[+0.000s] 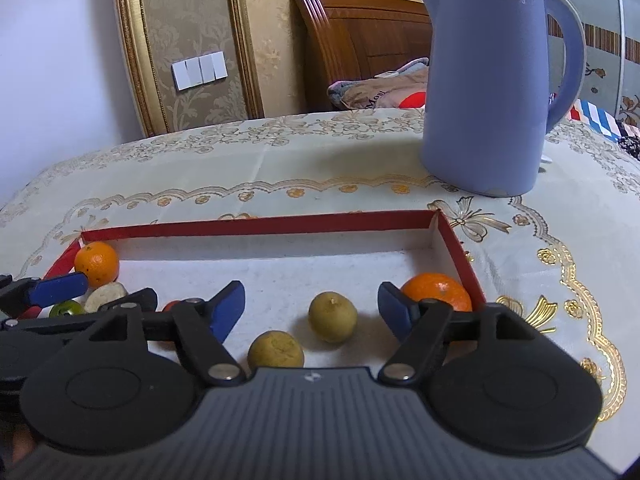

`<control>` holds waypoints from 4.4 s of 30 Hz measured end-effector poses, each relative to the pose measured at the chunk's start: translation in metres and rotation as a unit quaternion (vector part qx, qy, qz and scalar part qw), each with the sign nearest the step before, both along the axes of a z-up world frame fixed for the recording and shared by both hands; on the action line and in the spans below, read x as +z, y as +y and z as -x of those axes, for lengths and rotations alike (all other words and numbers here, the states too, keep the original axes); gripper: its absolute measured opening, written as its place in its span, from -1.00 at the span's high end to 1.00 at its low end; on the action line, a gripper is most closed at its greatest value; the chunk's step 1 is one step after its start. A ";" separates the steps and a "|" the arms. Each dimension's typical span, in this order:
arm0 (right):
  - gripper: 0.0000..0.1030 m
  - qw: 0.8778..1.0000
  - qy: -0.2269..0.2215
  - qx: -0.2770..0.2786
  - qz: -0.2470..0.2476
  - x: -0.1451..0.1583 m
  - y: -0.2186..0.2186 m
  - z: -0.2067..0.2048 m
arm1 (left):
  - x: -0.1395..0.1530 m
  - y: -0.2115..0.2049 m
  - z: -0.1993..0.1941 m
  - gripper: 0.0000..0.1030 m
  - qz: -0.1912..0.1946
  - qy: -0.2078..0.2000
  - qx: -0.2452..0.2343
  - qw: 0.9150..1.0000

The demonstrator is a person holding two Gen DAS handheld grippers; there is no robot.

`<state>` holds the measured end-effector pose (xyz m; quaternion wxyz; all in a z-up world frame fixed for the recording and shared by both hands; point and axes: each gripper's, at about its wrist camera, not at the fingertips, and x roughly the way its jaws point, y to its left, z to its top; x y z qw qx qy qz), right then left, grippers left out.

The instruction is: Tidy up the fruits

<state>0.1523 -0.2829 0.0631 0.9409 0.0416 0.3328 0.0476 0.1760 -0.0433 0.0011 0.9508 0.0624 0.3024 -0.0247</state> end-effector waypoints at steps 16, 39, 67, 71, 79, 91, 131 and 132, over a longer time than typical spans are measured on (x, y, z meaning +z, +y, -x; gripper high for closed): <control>-0.99 0.998 -0.059 -0.008 -0.001 0.012 -0.001 0.021 | 0.006 0.008 0.010 -0.40 0.003 -0.029 0.019 0.999; -1.00 0.998 -0.054 -0.041 -0.019 0.011 -0.020 0.039 | 0.013 0.021 0.061 -0.42 0.005 -0.070 0.023 0.997; -1.00 0.999 -0.033 0.025 -0.018 0.017 -0.014 0.130 | 0.011 0.053 0.145 -0.54 0.046 -0.028 0.019 0.998; -1.00 0.999 -0.017 0.026 -0.033 0.017 -0.017 0.148 | 0.008 0.059 0.152 -0.54 0.057 -0.017 0.023 0.998; -1.00 0.999 -0.034 0.018 0.013 0.014 -0.006 0.180 | 0.000 0.047 0.164 -0.54 0.017 -0.021 0.011 1.000; -1.00 1.000 0.002 -0.005 0.003 0.003 -0.008 0.154 | -0.007 0.048 0.163 -0.54 0.018 -0.001 0.022 1.000; -1.00 0.999 0.029 0.040 0.014 -0.008 0.008 0.141 | -0.012 0.041 0.161 -0.54 -0.006 0.003 0.012 1.000; -1.00 0.999 0.030 0.040 0.014 -0.008 0.008 0.141 | -0.011 0.041 0.160 -0.54 -0.004 0.005 0.012 1.000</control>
